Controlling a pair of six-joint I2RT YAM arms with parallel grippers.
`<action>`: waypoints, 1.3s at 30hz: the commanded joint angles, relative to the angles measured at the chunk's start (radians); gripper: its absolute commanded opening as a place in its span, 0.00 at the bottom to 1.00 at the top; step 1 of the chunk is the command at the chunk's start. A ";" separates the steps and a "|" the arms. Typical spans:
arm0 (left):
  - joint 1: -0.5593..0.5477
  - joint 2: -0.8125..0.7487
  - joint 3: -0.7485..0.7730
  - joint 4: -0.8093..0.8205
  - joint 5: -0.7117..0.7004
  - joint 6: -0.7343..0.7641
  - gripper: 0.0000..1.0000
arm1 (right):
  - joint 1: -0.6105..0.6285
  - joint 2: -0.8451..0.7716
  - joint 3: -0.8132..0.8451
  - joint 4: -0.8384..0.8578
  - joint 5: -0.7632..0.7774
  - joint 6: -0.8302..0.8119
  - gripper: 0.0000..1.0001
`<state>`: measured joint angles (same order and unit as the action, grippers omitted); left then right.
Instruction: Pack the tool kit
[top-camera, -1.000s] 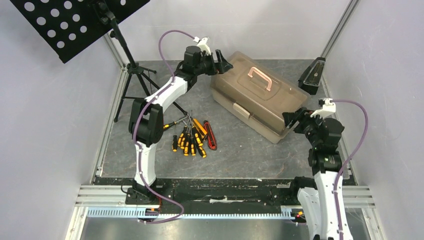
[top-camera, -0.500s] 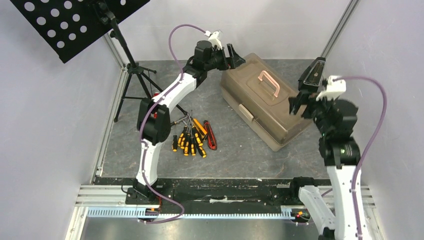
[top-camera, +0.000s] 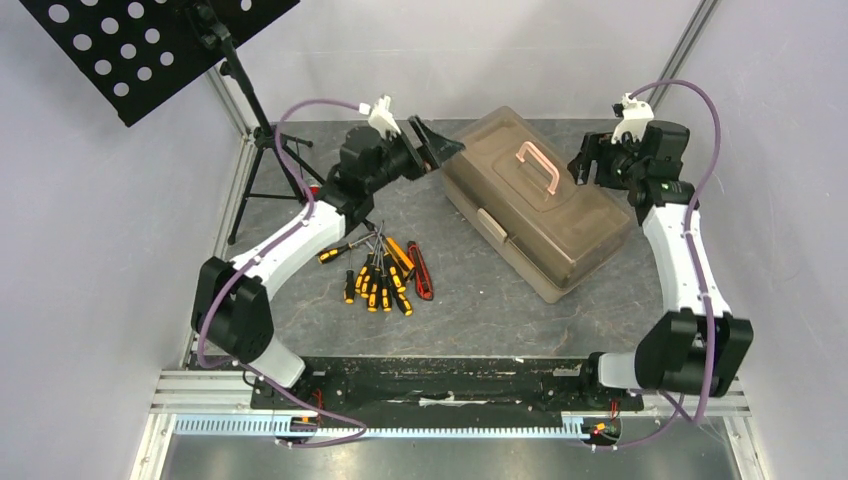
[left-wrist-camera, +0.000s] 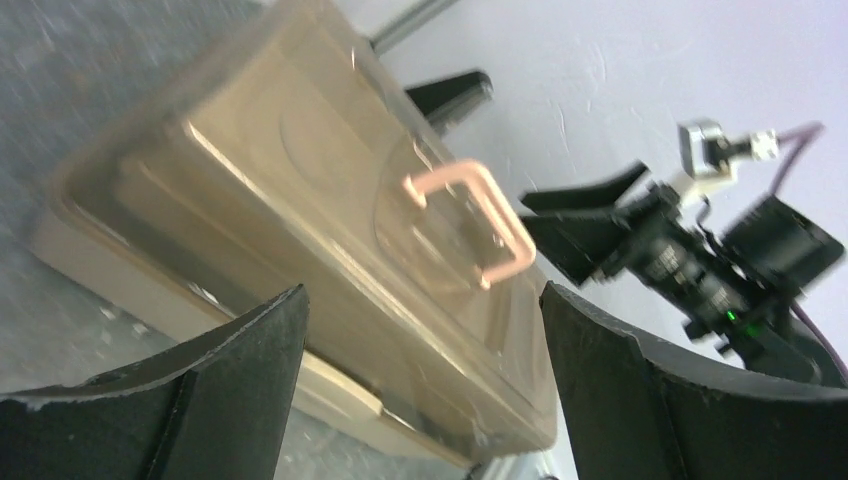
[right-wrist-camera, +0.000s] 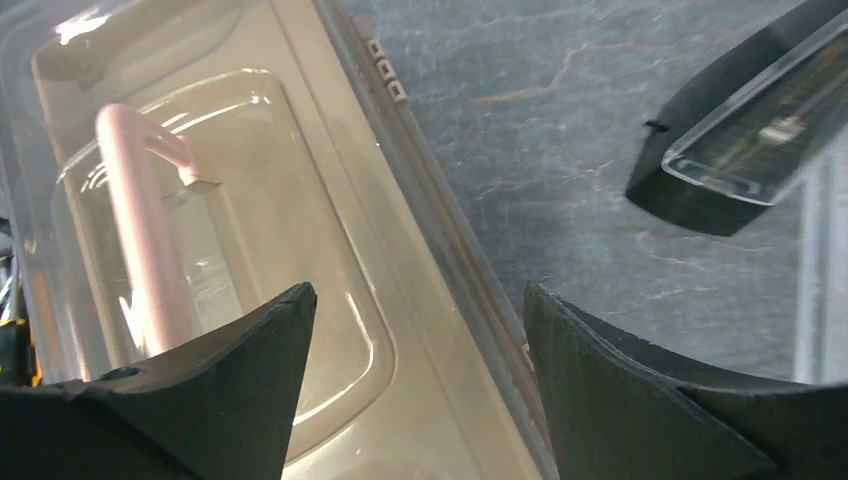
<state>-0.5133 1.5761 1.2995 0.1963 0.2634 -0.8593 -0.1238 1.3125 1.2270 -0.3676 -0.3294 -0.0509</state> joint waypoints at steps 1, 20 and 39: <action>-0.074 -0.005 -0.104 0.128 0.020 -0.157 0.91 | -0.030 0.072 0.064 0.031 -0.222 -0.001 0.77; -0.114 0.406 0.248 0.111 0.147 -0.204 0.87 | -0.011 -0.276 -0.442 0.217 -0.107 0.268 0.62; -0.095 0.015 -0.272 0.191 0.044 -0.178 0.90 | -0.013 -0.052 -0.264 0.228 -0.176 0.222 0.63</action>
<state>-0.6106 1.5780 1.1065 0.3325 0.3115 -1.0142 -0.1444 1.2160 0.9234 -0.1474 -0.4377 0.1680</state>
